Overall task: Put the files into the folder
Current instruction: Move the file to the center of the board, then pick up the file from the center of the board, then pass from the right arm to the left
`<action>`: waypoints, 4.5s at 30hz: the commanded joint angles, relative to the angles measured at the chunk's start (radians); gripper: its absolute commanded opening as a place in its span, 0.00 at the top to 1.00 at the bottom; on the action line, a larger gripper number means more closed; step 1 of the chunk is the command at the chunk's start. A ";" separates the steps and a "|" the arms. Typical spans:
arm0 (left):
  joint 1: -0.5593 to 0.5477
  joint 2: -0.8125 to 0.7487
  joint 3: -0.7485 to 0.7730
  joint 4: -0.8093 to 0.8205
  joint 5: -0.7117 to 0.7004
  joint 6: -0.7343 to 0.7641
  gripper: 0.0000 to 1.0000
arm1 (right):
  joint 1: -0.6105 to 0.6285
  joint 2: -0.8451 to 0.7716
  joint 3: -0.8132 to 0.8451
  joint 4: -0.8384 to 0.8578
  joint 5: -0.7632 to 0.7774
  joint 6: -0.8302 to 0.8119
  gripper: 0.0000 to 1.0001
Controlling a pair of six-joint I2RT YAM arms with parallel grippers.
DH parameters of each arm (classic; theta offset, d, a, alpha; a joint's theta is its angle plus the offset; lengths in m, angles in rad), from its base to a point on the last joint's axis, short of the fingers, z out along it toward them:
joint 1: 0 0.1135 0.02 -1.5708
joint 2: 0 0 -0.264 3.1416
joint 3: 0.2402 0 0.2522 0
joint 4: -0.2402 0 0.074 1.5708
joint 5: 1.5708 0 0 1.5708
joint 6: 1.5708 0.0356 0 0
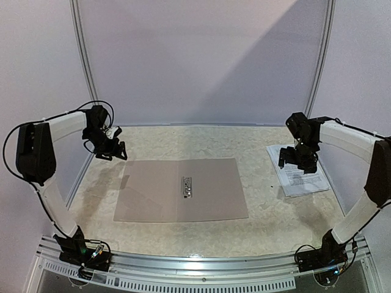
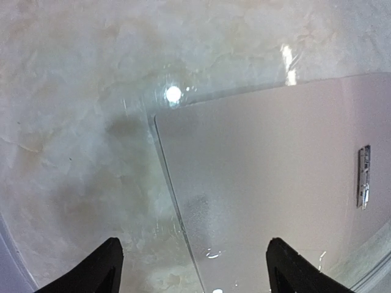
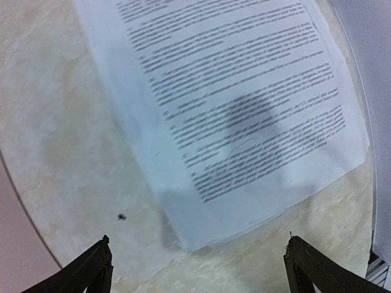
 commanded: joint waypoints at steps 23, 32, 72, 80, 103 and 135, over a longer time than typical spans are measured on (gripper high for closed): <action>-0.072 -0.060 0.110 -0.076 0.002 0.000 0.17 | -0.090 0.386 -0.061 0.152 -0.181 -0.170 0.22; -0.075 -0.088 0.095 -0.074 -0.006 0.009 0.17 | 0.019 0.206 -0.133 0.131 -0.301 -0.081 0.22; -0.077 -0.160 0.047 -0.047 0.003 0.021 0.18 | -0.390 0.328 0.086 0.024 -0.265 -0.447 0.99; -0.077 -0.161 0.050 -0.047 0.008 0.021 0.18 | -0.388 0.245 0.121 -0.044 -0.218 -0.433 1.00; -0.171 -0.269 0.128 0.071 0.407 -0.034 0.00 | 0.068 -0.217 0.345 0.128 -0.329 -0.258 1.00; -0.443 -0.198 0.318 0.399 0.670 -0.438 0.79 | 0.420 -0.200 0.138 0.939 -0.578 0.157 1.00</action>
